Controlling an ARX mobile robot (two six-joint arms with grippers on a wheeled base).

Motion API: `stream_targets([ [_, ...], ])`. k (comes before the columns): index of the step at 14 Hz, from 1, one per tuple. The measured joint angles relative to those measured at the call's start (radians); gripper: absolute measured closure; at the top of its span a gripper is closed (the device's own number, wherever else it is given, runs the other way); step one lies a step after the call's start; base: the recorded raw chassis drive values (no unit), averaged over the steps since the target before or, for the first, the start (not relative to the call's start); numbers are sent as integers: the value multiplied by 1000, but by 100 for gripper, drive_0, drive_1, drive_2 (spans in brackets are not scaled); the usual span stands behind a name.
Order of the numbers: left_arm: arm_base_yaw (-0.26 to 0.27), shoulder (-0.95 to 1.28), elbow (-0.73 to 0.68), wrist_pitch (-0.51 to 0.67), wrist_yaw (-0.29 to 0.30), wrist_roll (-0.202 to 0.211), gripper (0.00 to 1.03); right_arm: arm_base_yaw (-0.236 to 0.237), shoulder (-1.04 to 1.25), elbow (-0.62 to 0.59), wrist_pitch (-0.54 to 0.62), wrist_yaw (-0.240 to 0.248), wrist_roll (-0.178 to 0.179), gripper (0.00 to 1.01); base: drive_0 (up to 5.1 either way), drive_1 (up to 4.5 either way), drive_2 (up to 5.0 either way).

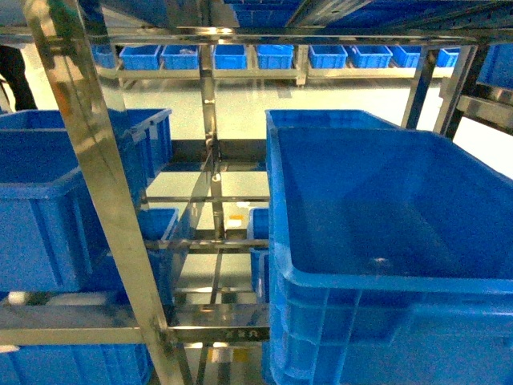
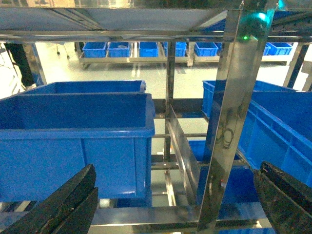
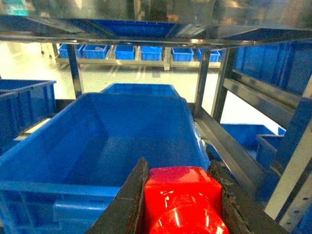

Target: Pick red block from blue box to shelf

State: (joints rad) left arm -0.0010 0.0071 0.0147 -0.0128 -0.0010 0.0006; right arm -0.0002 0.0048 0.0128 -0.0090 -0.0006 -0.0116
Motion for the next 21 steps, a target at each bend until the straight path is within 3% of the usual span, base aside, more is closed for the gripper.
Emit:
stream_targets([
  [10,0,-2,0,10,0,0,5,0,0,0,5,0,0,73,2,436,-431],
  [21,0,-2,0,10,0,0,5,0,0,0,5,0,0,73,0,0,0],
])
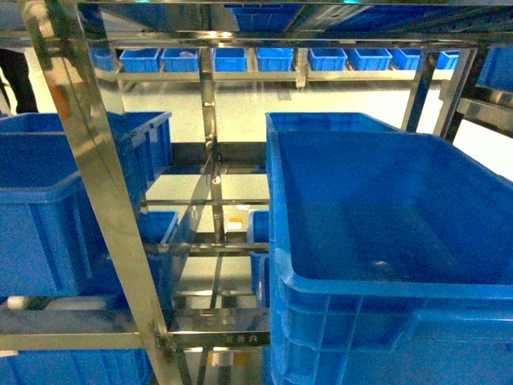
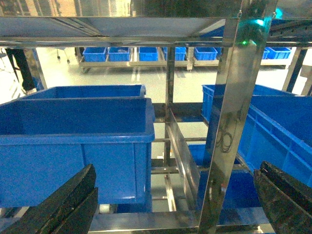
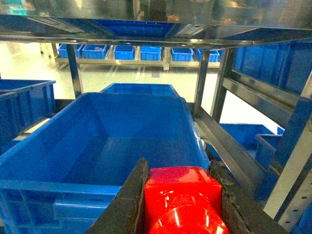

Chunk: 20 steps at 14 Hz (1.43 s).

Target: Pick red block from blue box to shelf

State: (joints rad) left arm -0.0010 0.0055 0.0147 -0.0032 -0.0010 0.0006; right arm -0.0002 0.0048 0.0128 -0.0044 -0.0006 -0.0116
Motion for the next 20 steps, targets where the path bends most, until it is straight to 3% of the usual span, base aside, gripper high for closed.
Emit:
stream_targets([
  [6,0,0,0,0,0,0,5,0,0,0,0,0,0,73,0,0,0],
  [7,0,0,0,0,0,0,5,9,10,9,-44,23,-11,73,0,0,0],
  [8,0,0,0,0,-1,0,5,71,135,44,-80,108,-37,73,0,0,0],
  [9,0,0,0,0,1,0,5,102,277,67,-4,108,-37,73,0,0,0],
  [13,0,0,0,0,0,0,5,112,1064,304,479,25,69,73,0,0,0],
  [15,0,0,0,0,0,0,5,139,1462,518,562,25,96,73,0,0,0],
  [16,0,0,0,-1,0,0,5,154,1617,629,530,18,121,70,0,0,0],
  [17,0,0,0,0,0,0,5,167,1701,681,540,21,151,58,0,0,0],
  [18,0,0,0,0,0,0,5,193,1712,684,541,65,158,46,0,0,0],
  [20,0,0,0,-1,1,0,5,244,1485,553,593,163,143,18,0,0,0],
])
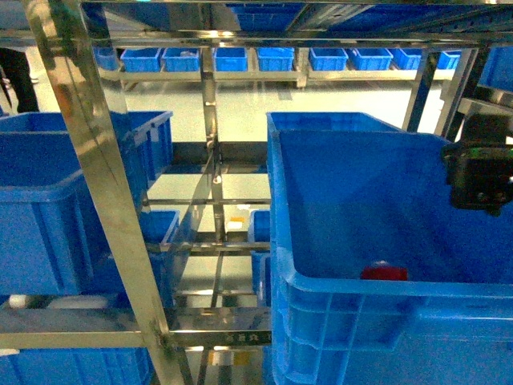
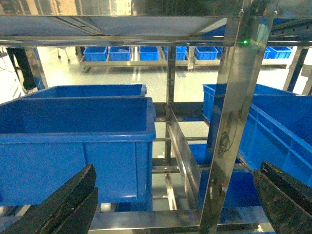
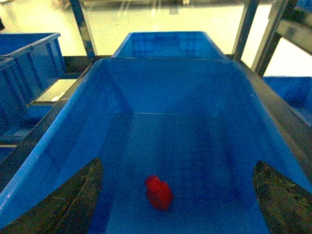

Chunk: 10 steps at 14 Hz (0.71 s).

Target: Pick red block from blue box to shelf

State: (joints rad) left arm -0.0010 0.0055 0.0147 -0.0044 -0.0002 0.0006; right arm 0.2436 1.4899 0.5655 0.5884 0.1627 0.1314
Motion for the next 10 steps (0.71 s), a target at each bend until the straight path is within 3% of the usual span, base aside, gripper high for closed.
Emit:
stream_targets([
  [1,0,0,0,0,0,0,5,28,-154,-115,12,45,-35,4,0,0,0],
  [2,0,0,0,0,0,0,5,41,-286,-232,-60,24,-43,3,0,0,0],
  [3,0,0,0,0,-2,0,5,63,-361,-384,80,61,-59,9,0,0,0],
  [4,0,0,0,2,1,0,5,34,-395,-481,283,93,-95,24,0,0,0],
  [5,1,0,0,-1,0,0,5,-4,-470,-504,340,89,-107,37,0,0,0],
  [7,1,0,0,0,0,0,5,-56,-612,-527,237,22,-123,64,0,0,0],
  [10,1,0,0,0,0,0,5,-118,-787,-550,93,-31,-129,100,0,0,0],
])
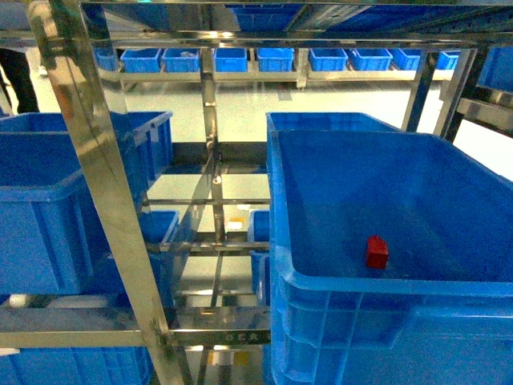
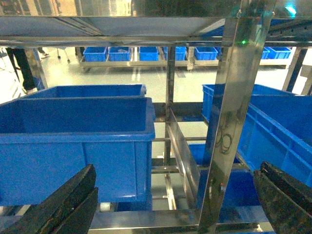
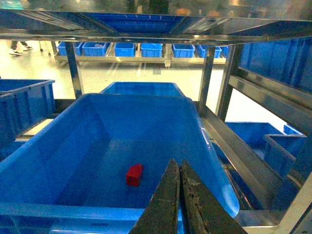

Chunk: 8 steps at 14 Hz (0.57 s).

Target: Pick red block from blue box to shelf

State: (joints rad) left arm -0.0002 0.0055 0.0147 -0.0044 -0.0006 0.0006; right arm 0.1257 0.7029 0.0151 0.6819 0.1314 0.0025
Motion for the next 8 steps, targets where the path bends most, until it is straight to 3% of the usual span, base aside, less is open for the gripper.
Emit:
stream_targets([
  [2,0,0,0,0,0,0,5,-44,-98,-2,-97,-60,0,99,0,0,0],
  [3,0,0,0,1,0,0,5,-117,-151,-3,-141,-117,0,99,0,0,0],
  [8,0,0,0,0,0,0,5,-126,-343,-3,-319,-130,0,99,0,0,0],
])
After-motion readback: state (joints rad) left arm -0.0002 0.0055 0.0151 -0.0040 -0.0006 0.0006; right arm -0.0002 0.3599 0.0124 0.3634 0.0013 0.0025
